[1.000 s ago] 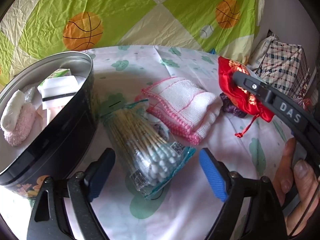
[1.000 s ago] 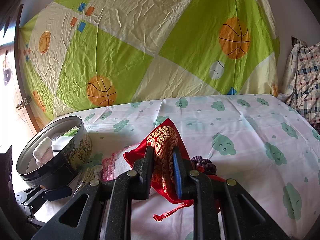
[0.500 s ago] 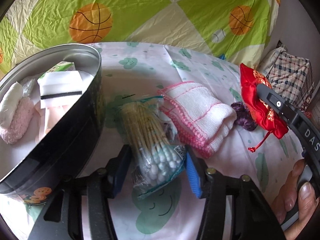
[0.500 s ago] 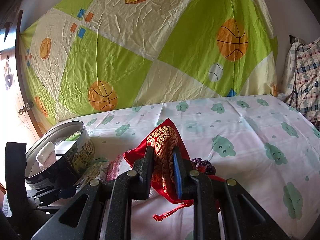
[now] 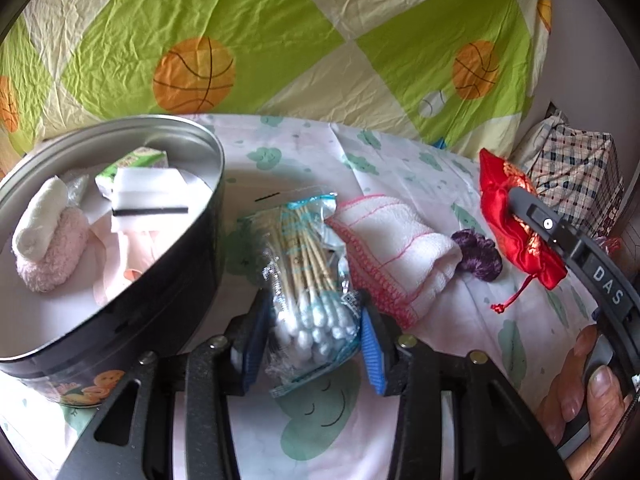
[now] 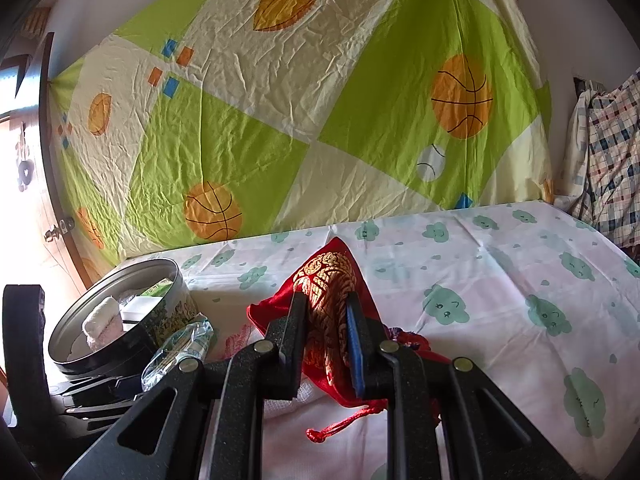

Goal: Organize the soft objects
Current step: 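Lift the swab pack with the left gripper while the right carries the red pouch toward the tin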

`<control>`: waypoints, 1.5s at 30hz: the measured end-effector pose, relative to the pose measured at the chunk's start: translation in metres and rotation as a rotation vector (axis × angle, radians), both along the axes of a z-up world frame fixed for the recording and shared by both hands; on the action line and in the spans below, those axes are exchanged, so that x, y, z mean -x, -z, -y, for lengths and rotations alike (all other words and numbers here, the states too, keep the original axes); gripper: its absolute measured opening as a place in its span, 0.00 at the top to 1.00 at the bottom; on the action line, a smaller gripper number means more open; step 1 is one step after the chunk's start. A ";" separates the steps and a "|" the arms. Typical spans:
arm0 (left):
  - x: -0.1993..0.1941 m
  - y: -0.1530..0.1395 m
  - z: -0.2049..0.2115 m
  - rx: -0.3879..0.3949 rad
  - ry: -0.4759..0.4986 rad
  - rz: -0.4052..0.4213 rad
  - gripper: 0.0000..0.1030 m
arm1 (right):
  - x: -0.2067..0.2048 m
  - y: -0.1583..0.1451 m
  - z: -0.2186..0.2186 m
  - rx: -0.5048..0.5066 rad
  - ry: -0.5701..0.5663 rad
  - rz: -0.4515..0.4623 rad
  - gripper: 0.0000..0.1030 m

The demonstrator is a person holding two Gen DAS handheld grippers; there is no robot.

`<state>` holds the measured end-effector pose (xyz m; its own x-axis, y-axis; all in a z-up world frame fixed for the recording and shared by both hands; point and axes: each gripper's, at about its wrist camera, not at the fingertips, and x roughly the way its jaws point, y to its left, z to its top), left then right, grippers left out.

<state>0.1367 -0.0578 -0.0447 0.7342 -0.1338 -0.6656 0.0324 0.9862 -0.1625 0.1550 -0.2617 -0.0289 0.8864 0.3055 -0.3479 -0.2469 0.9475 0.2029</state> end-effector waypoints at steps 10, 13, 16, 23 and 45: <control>0.010 -0.010 -0.003 -0.007 -0.018 0.083 0.60 | 0.006 -0.002 -0.001 0.006 -0.001 0.030 0.80; 0.013 -0.012 -0.003 -0.011 -0.022 0.103 0.60 | 0.008 -0.004 -0.003 0.018 0.001 0.044 0.80; 0.017 -0.013 -0.002 -0.018 -0.025 0.127 0.60 | 0.012 -0.005 -0.006 0.033 0.004 0.062 0.80; 0.023 -0.016 -0.001 -0.030 -0.038 0.171 0.60 | 0.020 -0.008 -0.011 0.061 0.009 0.105 0.80; 0.043 -0.027 -0.002 -0.051 -0.058 0.288 0.60 | 0.032 -0.010 -0.006 0.023 -0.009 0.150 0.80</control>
